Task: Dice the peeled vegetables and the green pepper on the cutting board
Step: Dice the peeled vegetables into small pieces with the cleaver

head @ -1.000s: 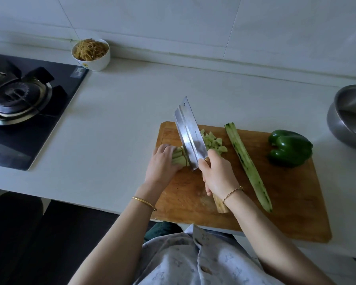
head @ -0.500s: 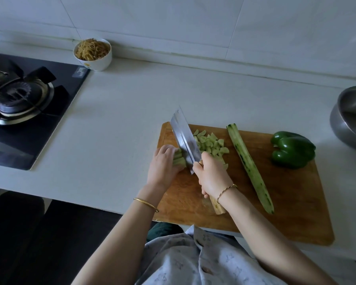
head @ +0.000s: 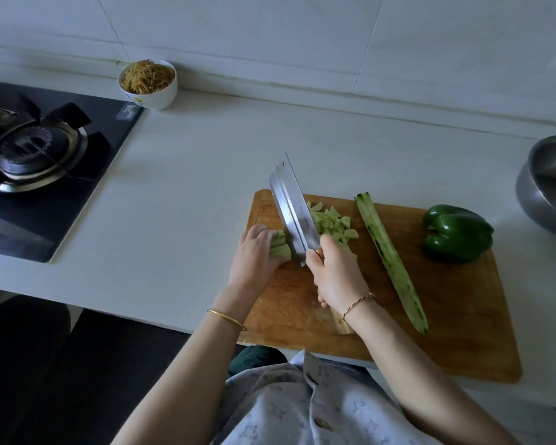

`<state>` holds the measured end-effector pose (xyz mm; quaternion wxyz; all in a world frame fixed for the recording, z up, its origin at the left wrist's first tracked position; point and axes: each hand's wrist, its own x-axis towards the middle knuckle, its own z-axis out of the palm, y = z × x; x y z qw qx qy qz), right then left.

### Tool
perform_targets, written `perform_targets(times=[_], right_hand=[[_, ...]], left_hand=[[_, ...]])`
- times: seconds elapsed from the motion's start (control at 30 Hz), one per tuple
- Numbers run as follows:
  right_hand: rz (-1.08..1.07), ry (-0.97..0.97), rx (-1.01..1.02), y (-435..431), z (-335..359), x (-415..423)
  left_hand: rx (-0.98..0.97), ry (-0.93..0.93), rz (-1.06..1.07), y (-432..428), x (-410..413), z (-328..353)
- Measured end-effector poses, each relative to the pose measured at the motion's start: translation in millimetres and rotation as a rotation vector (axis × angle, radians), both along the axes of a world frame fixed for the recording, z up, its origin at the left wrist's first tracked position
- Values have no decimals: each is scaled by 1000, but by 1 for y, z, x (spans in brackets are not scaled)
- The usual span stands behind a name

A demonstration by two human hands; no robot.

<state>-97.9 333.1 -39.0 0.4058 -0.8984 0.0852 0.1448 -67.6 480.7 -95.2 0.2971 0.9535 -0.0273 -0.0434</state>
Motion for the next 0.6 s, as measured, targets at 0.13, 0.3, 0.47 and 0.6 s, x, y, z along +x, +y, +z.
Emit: perform_targets(times=[0.13, 0.3, 0.47, 0.6], right_hand=[[19, 24, -8, 0, 0, -1], [25, 33, 3, 0, 1, -2], [44, 48, -32, 2, 2, -2], [59, 67, -77, 6, 4, -1]], left_hand=[[-5, -11, -3, 1, 0, -1], [8, -17, -4, 0, 0, -2], [7, -37, -8, 0, -1, -3], [-1, -47, -1, 0, -1, -2]])
